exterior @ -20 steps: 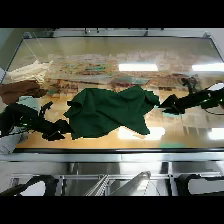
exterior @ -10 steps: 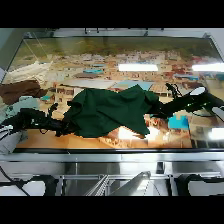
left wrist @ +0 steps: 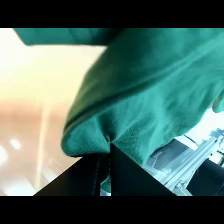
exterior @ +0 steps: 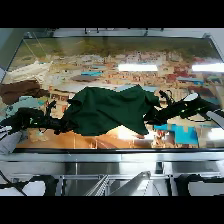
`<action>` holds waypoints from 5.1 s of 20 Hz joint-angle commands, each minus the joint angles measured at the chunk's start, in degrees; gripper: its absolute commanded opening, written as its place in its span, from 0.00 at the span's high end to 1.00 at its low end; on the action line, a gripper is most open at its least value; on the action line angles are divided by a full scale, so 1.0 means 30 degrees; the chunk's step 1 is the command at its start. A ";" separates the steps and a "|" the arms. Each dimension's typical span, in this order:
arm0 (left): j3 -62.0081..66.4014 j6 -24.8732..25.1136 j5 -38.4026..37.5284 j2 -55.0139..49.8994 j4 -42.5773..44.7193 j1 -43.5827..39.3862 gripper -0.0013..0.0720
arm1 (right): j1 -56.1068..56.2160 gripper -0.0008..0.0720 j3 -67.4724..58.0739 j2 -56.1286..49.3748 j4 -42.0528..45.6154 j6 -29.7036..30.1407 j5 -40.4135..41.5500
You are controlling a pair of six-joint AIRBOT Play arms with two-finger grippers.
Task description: Fold the shirts.
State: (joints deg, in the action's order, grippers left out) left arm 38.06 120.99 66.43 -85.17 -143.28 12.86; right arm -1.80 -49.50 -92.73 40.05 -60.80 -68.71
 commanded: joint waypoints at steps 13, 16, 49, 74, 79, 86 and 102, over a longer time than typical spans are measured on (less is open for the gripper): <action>0.6309 -0.0605 0.9646 0.6863 -0.3723 0.0007 0.96 | -0.1523 0.96 -0.4153 1.0972 -0.8575 0.4124 -0.3257; 1.0819 -0.1523 0.9500 1.1016 -0.5617 0.0029 0.95 | -0.3985 0.96 -0.6725 1.5890 -1.0273 0.4065 -0.2805; 1.6925 -0.1239 0.4918 -0.6594 -0.2892 0.1654 0.01 | -0.5916 0.55 -1.5555 -0.3934 -0.2229 -0.0029 -0.6011; 2.3103 -0.3665 0.2528 -1.2203 0.5945 -0.3322 0.36 | -0.6615 0.27 0.7300 0.7482 0.3264 -0.5741 0.2419; 2.4545 -0.3657 0.3949 -1.2619 0.5923 -0.3300 0.96 | -0.5122 0.84 0.7293 0.7482 0.1384 -0.4896 0.2463; 2.3241 -0.4932 0.8466 -1.2029 0.5894 -0.1304 0.96 | -0.5952 0.96 0.0532 0.4364 0.3024 -0.4284 0.4677; 0.3417 -0.6317 0.5202 0.0117 0.3424 -0.2186 0.02 | -0.6156 0.39 -2.0917 -0.8473 0.3300 -0.4641 -0.1362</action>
State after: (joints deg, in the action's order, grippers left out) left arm 52.03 102.00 85.41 -88.92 -132.73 6.87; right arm -18.00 -110.08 -118.17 49.93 -74.78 -64.20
